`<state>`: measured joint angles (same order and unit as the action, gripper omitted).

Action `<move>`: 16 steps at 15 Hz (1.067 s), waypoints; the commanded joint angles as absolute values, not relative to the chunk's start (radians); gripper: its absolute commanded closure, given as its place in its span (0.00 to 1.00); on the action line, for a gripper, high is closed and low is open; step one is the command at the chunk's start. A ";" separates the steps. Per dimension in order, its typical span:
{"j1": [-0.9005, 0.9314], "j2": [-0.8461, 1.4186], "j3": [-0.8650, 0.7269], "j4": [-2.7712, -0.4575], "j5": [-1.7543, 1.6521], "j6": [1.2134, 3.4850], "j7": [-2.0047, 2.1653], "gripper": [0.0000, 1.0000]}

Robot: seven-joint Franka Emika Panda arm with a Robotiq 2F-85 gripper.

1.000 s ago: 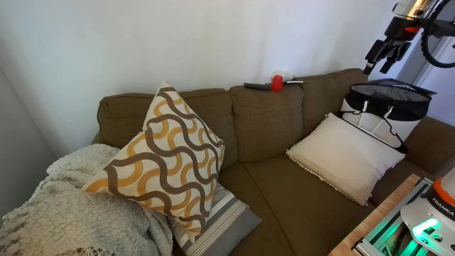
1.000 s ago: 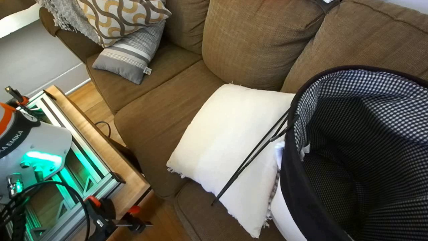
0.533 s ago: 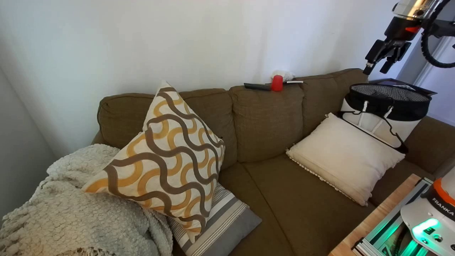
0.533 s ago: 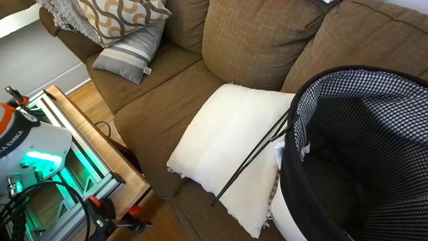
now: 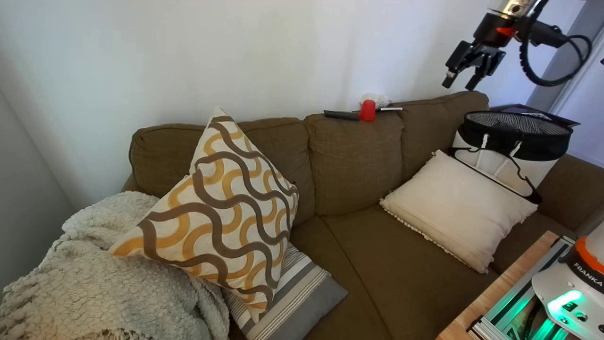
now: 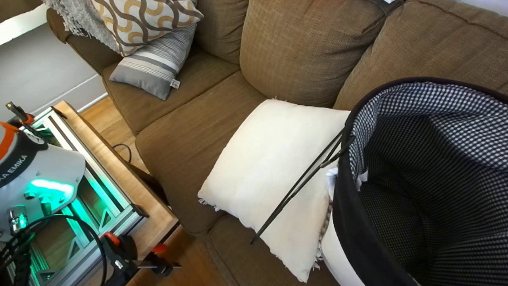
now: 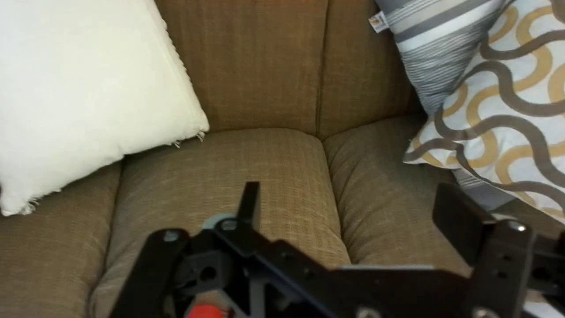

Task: Move the pillow to the right

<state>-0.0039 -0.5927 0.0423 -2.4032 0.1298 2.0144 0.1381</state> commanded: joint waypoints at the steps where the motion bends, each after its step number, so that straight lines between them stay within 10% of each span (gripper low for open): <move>1: 0.090 -0.366 0.087 -2.219 0.214 2.029 0.111 0.00; 16: 0.301 0.212 0.278 -1.605 0.116 1.785 0.095 0.00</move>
<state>0.2933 0.2094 0.2855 -1.6122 0.1153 1.7895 0.0946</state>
